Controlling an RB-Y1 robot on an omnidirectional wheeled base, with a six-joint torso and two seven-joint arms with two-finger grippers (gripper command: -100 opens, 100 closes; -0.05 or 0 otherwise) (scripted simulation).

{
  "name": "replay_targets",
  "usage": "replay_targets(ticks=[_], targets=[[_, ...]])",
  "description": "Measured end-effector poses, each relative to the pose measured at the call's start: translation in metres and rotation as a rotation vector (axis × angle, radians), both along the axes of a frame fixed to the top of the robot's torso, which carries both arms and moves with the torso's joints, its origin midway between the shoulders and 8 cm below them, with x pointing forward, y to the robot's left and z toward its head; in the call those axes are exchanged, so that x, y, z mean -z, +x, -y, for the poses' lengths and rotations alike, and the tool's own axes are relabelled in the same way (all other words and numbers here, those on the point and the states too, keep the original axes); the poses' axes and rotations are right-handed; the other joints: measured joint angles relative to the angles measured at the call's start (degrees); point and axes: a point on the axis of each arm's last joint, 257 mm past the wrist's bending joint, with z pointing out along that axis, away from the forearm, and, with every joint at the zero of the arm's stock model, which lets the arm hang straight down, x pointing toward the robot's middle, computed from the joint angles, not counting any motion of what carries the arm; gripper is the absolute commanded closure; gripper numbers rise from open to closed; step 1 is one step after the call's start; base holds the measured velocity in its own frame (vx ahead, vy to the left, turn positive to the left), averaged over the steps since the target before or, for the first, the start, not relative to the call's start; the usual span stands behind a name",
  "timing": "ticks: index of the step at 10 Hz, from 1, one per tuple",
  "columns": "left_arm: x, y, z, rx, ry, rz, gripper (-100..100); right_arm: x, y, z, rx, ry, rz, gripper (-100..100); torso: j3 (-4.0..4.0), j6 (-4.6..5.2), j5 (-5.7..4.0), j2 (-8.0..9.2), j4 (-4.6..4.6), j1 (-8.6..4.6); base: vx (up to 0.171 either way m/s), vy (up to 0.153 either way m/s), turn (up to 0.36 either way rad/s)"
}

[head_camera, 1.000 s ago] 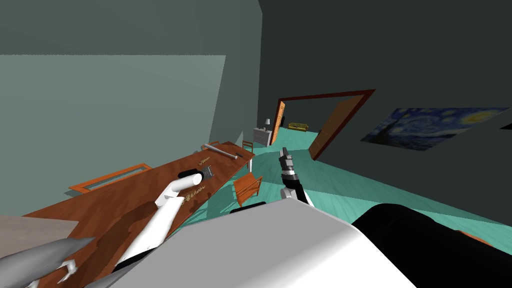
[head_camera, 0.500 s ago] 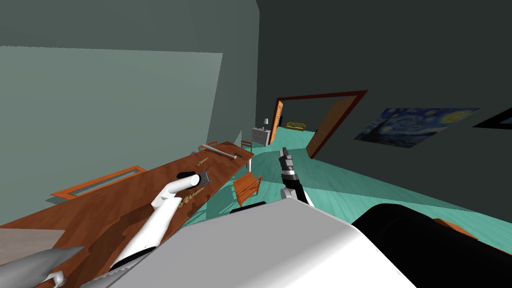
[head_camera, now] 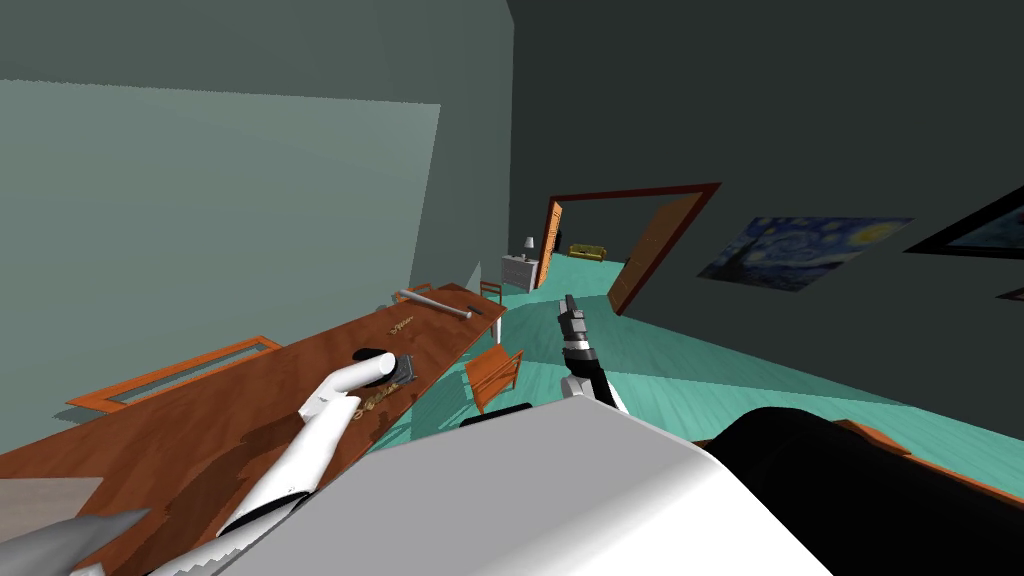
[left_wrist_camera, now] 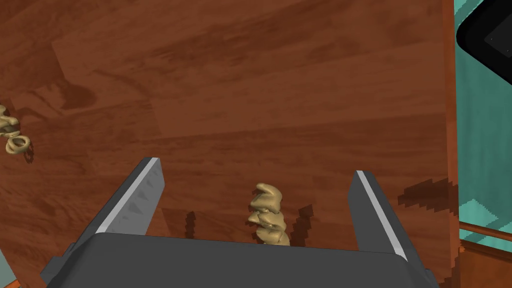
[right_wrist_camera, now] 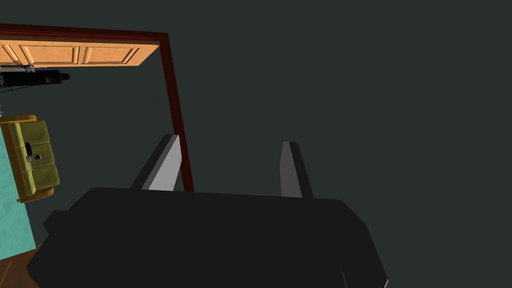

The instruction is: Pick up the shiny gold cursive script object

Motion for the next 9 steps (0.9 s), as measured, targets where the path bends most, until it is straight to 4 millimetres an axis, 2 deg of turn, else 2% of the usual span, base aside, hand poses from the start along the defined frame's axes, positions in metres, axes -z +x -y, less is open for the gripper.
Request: replay_targets(ticks=[9], targets=[[0.0019, -0.0045, -0.0041, -0.002, 0.001, -0.025, -100, 0.0000, 0.0000, 0.0000, 0.000, 0.000, 0.000, 0, 0.02, -0.01, 0.00, 0.04, 0.01, 0.00, -0.006, 0.004, 0.005]])
